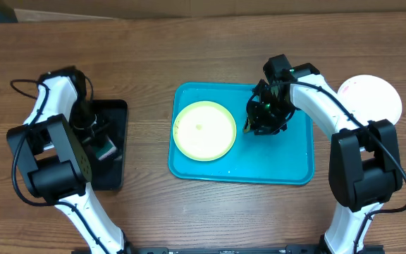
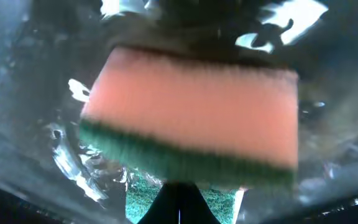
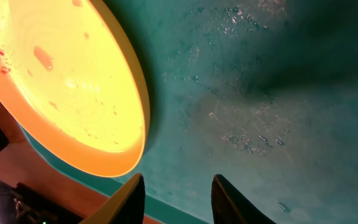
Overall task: Clean dirty plates on tray and stack at the side
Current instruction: 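Release the sponge into the black tray and raise the left gripper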
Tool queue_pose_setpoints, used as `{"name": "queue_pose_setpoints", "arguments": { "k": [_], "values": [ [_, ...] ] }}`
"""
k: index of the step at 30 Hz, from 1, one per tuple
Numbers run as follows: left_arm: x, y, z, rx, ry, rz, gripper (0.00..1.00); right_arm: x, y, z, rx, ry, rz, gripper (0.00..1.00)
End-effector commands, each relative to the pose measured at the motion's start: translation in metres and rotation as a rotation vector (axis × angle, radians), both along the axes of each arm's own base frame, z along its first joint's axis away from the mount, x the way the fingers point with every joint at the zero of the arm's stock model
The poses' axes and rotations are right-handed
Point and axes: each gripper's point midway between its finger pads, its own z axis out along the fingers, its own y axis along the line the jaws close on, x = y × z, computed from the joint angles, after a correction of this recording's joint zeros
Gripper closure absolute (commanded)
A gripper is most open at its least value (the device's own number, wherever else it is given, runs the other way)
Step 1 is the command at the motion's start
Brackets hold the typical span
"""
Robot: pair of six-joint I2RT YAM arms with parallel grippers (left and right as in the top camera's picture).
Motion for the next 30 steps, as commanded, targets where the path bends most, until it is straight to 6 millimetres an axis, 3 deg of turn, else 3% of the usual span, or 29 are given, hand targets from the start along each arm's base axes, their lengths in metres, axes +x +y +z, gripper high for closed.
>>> {"name": "queue_pose_setpoints", "arguments": {
  "k": [1, 4, 7, 14, 18, 19, 22, 24, 25, 30],
  "values": [
    [0.0, 0.001, -0.008, 0.028, -0.013, 0.011, 0.96, 0.009, 0.002, 0.004, 0.011, -0.029, 0.004, 0.63],
    [0.007, -0.001, -0.001, 0.006, -0.033, 0.017, 0.96, 0.009, 0.002, 0.004, 0.012, -0.029, 0.004, 0.62],
    [0.019, 0.001, 0.025, 0.001, -0.051, 0.018, 0.96, 0.01, 0.002, 0.005, 0.013, -0.032, 0.004, 0.6],
    [0.053, 0.01, 0.116, 0.032, -0.166, 0.011, 0.96, 0.017, 0.005, 0.031, 0.028, -0.081, 0.005, 0.59],
    [0.058, 0.007, 0.152, 0.028, -0.214, 0.01, 0.94, 0.01, 0.003, 0.036, 0.024, -0.071, 0.02, 0.38],
    [0.058, 0.005, 0.156, 0.016, -0.222, 0.012, 0.85, 0.007, 0.002, 0.035, 0.022, -0.062, 0.033, 0.37],
    [0.06, 0.002, 0.156, -0.005, -0.228, 0.015, 0.32, -0.001, 0.002, 0.031, 0.016, -0.04, 0.049, 0.36],
    [0.058, 0.001, 0.153, -0.006, -0.219, 0.02, 0.07, -0.006, 0.004, 0.027, 0.013, -0.03, 0.059, 0.36],
    [0.058, 0.001, 0.153, -0.006, -0.218, 0.02, 0.0, -0.008, 0.006, 0.026, 0.013, -0.028, 0.066, 0.36],
    [0.064, 0.002, 0.152, -0.001, -0.24, 0.019, 0.0, -0.008, 0.025, 0.022, 0.027, -0.071, 0.111, 0.36]
  ]
}}
